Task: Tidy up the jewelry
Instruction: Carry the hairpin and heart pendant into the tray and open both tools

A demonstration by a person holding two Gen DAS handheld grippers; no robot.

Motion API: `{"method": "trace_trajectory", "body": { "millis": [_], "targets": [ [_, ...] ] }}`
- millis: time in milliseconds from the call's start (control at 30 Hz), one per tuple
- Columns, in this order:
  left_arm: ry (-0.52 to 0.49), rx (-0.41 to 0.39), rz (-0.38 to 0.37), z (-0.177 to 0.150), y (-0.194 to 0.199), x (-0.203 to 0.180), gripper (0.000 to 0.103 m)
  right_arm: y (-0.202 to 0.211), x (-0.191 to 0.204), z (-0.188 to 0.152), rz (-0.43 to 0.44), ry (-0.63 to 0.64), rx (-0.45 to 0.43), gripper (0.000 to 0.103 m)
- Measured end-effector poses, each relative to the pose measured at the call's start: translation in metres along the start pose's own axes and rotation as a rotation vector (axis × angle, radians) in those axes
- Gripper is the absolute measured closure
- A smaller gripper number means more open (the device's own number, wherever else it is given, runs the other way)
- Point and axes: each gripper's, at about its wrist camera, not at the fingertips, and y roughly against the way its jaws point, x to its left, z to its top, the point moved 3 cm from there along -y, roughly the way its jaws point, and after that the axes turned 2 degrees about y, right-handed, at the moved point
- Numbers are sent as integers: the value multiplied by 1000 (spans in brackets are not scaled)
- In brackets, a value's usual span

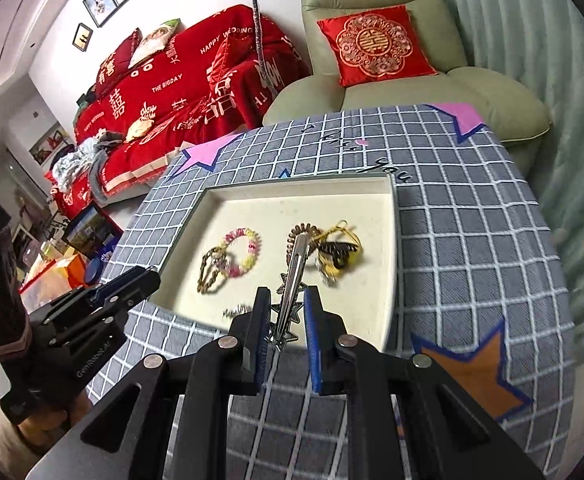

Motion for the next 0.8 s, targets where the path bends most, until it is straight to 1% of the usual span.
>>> {"method": "trace_trajectory", "body": {
  "millis": [133,333,467,533,800],
  "targets": [
    [25,28,9,4,-30,6,76,-30,-5,5,-3,-5,32,85],
    [18,99,36,-6,-71,5,76,-78,-13,-1,-27,-12,100,85],
    [-3,118,53,-12,-81,1,76,-97,-18,-9,-38,-25,139,85],
    [-12,107,65,-14,-81,0,76,-105,-21,-13,-50,-29,153,85],
    [-19,108,74,-13,-81,-2,76,-114,-29,-14,-72,-39,162,84]
  ]
}}
